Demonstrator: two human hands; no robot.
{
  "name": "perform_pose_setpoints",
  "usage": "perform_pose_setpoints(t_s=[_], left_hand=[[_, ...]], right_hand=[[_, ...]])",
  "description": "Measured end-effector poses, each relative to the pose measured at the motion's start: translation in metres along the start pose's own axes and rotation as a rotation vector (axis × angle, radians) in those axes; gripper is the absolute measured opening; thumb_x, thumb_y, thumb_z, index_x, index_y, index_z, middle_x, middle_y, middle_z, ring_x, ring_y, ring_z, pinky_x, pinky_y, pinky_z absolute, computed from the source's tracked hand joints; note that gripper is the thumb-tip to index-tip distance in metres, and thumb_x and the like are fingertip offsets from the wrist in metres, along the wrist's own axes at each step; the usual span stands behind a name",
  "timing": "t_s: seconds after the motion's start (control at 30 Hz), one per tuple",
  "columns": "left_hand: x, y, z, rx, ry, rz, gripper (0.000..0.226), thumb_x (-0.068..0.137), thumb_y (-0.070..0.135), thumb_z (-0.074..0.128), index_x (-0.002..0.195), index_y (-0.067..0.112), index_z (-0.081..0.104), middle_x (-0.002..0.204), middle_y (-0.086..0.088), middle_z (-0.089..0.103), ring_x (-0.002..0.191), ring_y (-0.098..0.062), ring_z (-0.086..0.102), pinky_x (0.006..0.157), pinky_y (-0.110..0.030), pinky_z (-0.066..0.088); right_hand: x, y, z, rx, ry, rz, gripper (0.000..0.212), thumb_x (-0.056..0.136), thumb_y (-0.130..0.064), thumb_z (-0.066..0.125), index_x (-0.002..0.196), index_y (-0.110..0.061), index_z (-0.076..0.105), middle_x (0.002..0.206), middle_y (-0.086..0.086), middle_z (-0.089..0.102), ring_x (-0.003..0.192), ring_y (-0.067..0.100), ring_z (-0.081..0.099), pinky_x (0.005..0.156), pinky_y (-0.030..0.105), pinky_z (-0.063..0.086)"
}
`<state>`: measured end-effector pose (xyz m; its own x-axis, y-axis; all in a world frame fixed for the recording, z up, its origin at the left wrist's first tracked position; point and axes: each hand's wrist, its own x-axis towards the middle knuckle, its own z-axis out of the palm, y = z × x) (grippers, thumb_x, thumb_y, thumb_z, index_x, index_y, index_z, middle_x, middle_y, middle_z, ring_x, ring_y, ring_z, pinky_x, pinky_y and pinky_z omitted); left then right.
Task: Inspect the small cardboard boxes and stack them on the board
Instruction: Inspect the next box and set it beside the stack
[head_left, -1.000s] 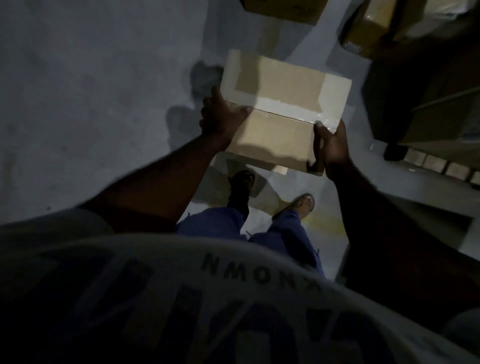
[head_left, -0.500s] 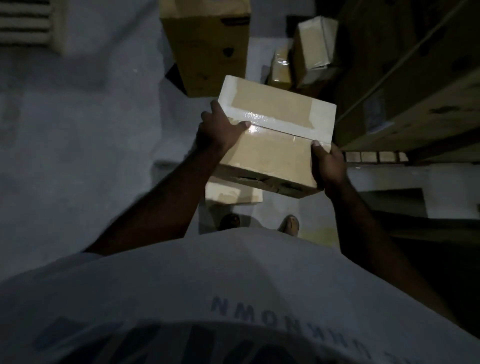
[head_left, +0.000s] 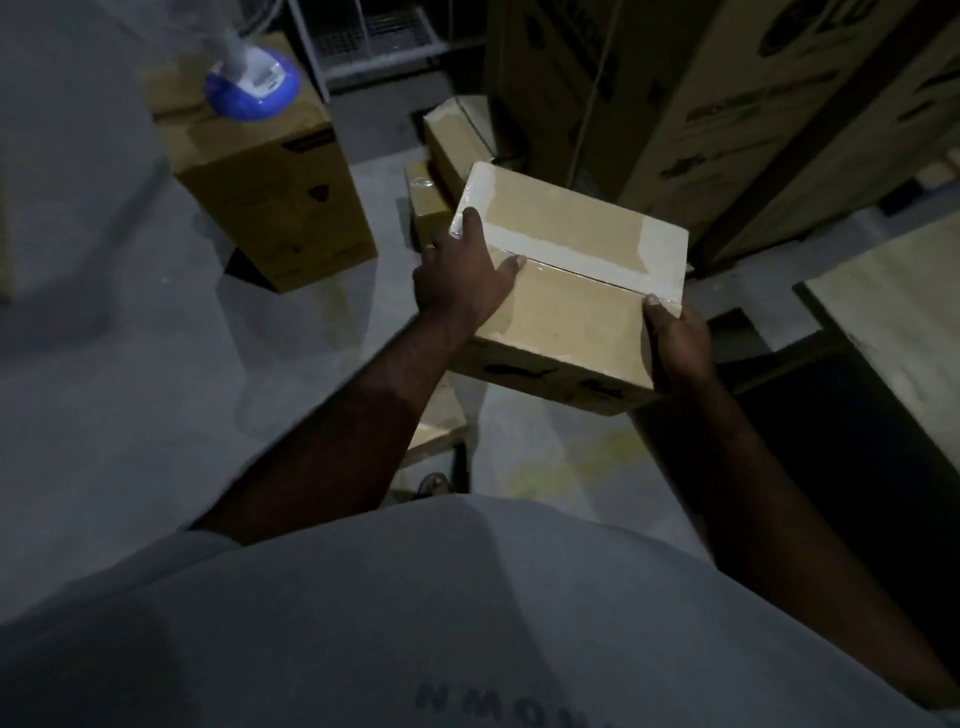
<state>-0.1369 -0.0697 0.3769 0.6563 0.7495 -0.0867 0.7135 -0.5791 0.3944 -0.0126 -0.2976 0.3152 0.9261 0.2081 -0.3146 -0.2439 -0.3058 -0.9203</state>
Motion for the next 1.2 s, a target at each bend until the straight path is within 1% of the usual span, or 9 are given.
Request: perform_pose_setpoints(t_s=[0.07,0.17,0.3,0.43,0.57,0.73,0.9,1.03,1.2], left_hand=[[-0.019,0.026,0.010,0.006,0.000,0.024,0.082,0.090,0.067,0.059,0.152,0.022,0.029,0.139,-0.021,0.049,0.120,-0.042,0.055,0.091,-0.049,0.051],[-0.054,0.067,0.024,0.001,0.010,0.051,0.082,0.089,0.068,0.059,0.151,0.023,0.029,0.138,-0.020,0.050,0.120,-0.041,0.055,0.092,-0.050,0.052],[-0.103,0.124,0.048,0.022,0.010,0.109,0.085,0.089,0.070,0.058,0.153,0.022,0.028,0.138,-0.021,0.050,0.121,-0.041,0.055,0.091,-0.050,0.051],[-0.147,0.181,0.070,0.002,0.007,0.192,0.084,0.089,0.070,0.058,0.152,0.022,0.029,0.136,-0.021,0.051,0.118,-0.042,0.056,0.090,-0.048,0.050],[-0.187,0.234,0.089,-0.018,-0.040,0.290,0.086,0.089,0.071,0.057,0.154,0.023,0.026,0.139,-0.020,0.049,0.122,-0.042,0.054,0.093,-0.049,0.051],[-0.213,0.295,0.107,-0.065,-0.094,0.440,0.085,0.090,0.067,0.059,0.155,0.023,0.027,0.141,-0.020,0.048,0.124,-0.042,0.053,0.097,-0.049,0.048],[-0.222,0.354,0.131,-0.059,-0.168,0.572,0.084,0.090,0.068,0.057,0.154,0.024,0.025,0.139,-0.020,0.049,0.121,-0.040,0.055,0.094,-0.047,0.048],[-0.224,0.402,0.151,-0.038,-0.198,0.637,0.082,0.090,0.068,0.057,0.153,0.025,0.027,0.136,-0.021,0.051,0.118,-0.043,0.056,0.093,-0.049,0.049],[-0.212,0.458,0.185,-0.022,-0.244,0.720,0.082,0.089,0.070,0.056,0.152,0.026,0.027,0.135,-0.020,0.053,0.118,-0.042,0.057,0.090,-0.047,0.050]], right_hand=[[-0.008,0.005,-0.033,0.022,0.033,-0.001,0.035,0.099,-0.032,0.066,0.125,-0.008,0.070,0.111,0.000,0.074,0.101,0.016,0.071,0.090,0.034,0.055],[-0.016,0.019,-0.089,0.025,0.069,0.005,0.051,0.085,-0.047,0.068,0.121,-0.011,0.071,0.114,0.000,0.076,0.105,0.020,0.072,0.097,0.041,0.056],[-0.035,0.036,-0.168,-0.002,0.126,-0.004,0.052,0.086,-0.051,0.066,0.122,-0.013,0.072,0.115,0.000,0.076,0.107,0.020,0.071,0.103,0.049,0.055],[-0.051,0.056,-0.246,0.002,0.204,0.011,0.066,0.076,-0.062,0.065,0.125,-0.018,0.072,0.116,-0.003,0.076,0.108,0.017,0.071,0.103,0.049,0.055],[-0.073,0.071,-0.315,0.022,0.326,0.025,0.070,0.074,-0.064,0.064,0.126,-0.017,0.071,0.116,-0.004,0.076,0.109,0.019,0.071,0.104,0.048,0.054],[-0.100,0.082,-0.377,0.083,0.474,0.055,0.047,0.091,-0.046,0.068,0.126,-0.015,0.071,0.119,0.000,0.075,0.111,0.022,0.069,0.106,0.047,0.053],[-0.105,0.095,-0.424,0.171,0.607,0.101,0.061,0.076,-0.061,0.069,0.119,-0.018,0.072,0.113,-0.004,0.077,0.107,0.019,0.071,0.104,0.046,0.055],[-0.103,0.092,-0.453,0.209,0.694,0.083,0.035,0.096,-0.034,0.068,0.122,-0.011,0.071,0.114,0.001,0.075,0.109,0.023,0.070,0.104,0.041,0.054],[-0.081,0.091,-0.491,0.146,0.770,0.155,0.035,0.100,-0.034,0.065,0.127,-0.012,0.068,0.117,0.002,0.071,0.108,0.022,0.066,0.094,0.031,0.050]])
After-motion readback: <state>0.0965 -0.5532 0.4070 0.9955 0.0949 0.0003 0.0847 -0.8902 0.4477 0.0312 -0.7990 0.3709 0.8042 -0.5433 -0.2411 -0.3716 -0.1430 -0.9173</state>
